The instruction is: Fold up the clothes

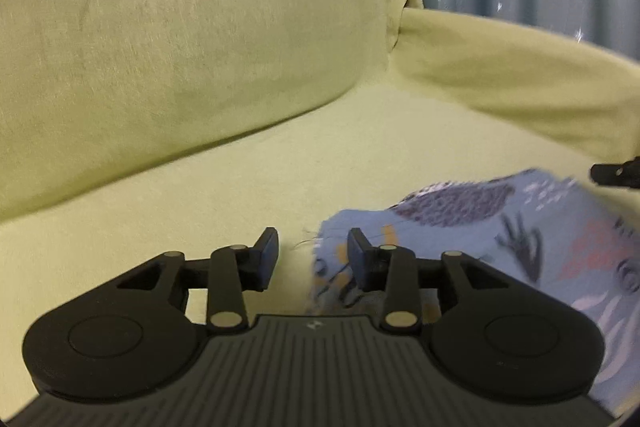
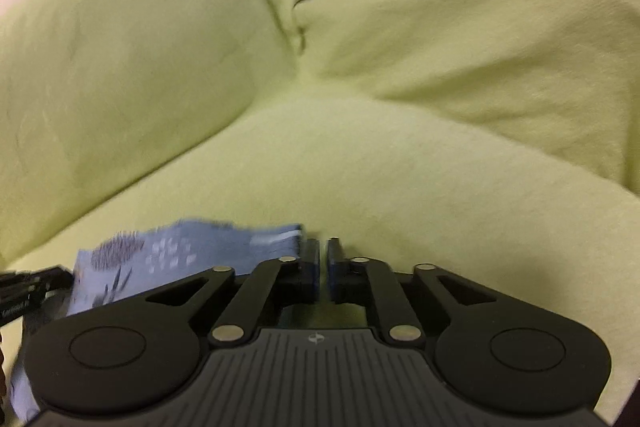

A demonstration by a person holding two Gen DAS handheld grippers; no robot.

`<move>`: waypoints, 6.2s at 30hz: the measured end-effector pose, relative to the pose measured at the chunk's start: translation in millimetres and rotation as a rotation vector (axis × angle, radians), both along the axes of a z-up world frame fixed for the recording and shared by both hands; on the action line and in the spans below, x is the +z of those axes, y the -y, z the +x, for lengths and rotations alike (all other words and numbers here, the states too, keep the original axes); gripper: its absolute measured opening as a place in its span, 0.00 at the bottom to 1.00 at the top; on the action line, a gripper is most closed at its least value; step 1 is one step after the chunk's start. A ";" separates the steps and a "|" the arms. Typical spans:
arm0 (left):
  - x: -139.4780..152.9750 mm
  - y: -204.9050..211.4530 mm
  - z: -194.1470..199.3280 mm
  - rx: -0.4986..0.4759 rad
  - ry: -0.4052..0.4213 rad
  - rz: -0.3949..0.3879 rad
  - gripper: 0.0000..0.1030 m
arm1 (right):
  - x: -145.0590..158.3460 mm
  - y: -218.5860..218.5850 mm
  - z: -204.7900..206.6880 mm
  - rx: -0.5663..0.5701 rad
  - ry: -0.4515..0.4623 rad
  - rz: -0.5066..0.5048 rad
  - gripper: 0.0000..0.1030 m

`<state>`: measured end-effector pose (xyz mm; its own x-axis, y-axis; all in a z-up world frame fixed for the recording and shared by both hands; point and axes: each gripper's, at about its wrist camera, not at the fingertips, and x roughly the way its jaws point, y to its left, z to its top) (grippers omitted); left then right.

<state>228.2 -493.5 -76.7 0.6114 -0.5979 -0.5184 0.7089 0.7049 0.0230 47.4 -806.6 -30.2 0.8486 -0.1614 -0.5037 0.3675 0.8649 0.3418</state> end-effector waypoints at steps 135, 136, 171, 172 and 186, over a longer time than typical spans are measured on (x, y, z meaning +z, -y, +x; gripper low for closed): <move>27.1 4.5 -309.8 -0.809 0.895 0.448 0.06 | 68.6 -201.4 -238.9 0.177 -0.300 -0.985 0.06; 30.8 3.9 -322.2 -0.829 0.909 0.426 0.06 | 75.4 -201.2 -250.2 0.164 -0.304 -0.998 0.06; -54.5 214.7 -646.4 -1.603 1.102 0.273 0.07 | 75.1 -50.3 -593.6 -0.442 -0.742 -0.915 0.06; -59.0 213.5 -645.5 -1.593 1.098 0.263 0.07 | 52.1 -48.9 -593.2 -0.410 -0.767 -0.878 0.06; -68.5 192.8 -632.8 -1.527 1.124 0.219 0.15 | 6.5 -80.8 -621.3 -0.409 -0.791 -0.899 0.27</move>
